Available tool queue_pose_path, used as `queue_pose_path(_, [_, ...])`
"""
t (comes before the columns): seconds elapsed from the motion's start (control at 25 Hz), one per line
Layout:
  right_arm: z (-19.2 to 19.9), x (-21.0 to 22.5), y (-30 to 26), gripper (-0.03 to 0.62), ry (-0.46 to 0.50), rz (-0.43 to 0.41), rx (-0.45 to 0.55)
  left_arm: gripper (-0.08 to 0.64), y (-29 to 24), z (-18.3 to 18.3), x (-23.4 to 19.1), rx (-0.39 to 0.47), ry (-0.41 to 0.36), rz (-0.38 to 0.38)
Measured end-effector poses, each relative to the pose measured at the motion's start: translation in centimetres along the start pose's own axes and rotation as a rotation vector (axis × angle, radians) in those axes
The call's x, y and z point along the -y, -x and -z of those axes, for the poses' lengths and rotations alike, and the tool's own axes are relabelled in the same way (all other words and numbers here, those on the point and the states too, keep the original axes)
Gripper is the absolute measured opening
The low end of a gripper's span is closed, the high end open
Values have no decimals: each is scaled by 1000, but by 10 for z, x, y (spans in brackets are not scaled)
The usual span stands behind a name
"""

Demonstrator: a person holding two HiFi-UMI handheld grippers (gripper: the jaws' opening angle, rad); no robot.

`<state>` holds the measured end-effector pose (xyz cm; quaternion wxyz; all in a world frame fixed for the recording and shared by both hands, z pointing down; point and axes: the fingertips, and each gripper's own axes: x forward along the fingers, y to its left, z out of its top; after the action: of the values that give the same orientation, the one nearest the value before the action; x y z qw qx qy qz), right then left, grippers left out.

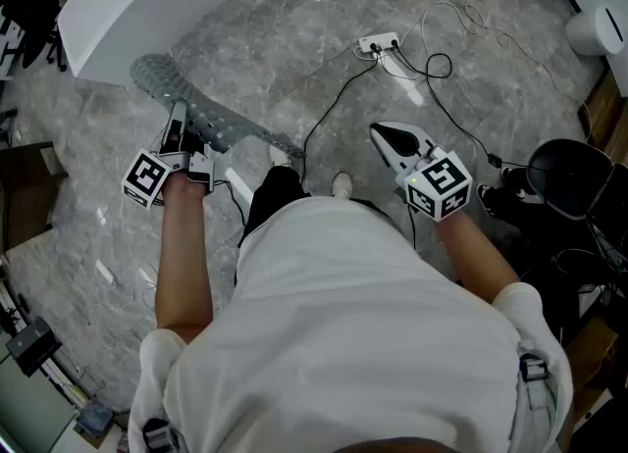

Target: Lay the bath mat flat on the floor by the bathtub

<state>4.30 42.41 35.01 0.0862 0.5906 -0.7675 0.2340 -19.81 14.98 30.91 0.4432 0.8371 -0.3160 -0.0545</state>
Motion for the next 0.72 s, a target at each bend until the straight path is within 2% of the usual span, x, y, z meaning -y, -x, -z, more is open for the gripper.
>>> queue_pose_path(0.36, [-28,22,-45,8,-1,32,-17,54,-68,-5,10,-7,102,91])
queue_pose_path(0.56, [-77,47,-93,9,12,43,-27,54,-127,-26,9,-27,141,166])
queue_pose_path(0.68, [-113,61,-124,11,37,30,3,54,-159,-35,-2,-52,124,174])
queue_pose_path(0.72, [-122,65,-135,32,43,30,7,54,-169,-39,-5,-62,113,181])
